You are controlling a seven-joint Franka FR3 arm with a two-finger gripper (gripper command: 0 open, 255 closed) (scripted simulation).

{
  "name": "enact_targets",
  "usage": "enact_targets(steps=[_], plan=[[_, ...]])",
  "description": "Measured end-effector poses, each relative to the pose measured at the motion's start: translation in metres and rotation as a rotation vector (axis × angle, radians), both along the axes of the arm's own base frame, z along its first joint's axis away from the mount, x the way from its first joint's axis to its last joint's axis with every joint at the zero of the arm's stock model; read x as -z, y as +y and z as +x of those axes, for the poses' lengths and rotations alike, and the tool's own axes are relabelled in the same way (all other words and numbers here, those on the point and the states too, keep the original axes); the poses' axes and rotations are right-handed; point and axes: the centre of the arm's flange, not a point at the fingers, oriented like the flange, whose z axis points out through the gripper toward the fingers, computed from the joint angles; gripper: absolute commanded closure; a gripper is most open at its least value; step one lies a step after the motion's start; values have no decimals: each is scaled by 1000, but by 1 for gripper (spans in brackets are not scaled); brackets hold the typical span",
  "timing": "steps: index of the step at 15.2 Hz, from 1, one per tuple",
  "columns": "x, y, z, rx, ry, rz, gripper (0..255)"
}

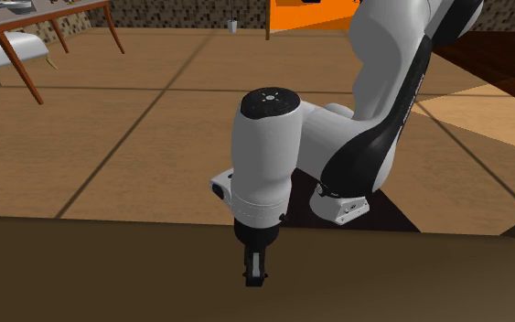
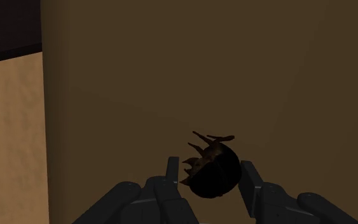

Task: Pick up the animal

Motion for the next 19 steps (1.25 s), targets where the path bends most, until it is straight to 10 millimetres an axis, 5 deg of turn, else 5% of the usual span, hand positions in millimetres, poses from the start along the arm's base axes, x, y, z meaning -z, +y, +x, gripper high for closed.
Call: enact_targets(steps=[4, 19], plan=[[-2, -1, 1, 0, 1, 0, 255], [-76, -1, 0, 0, 1, -1, 255]])
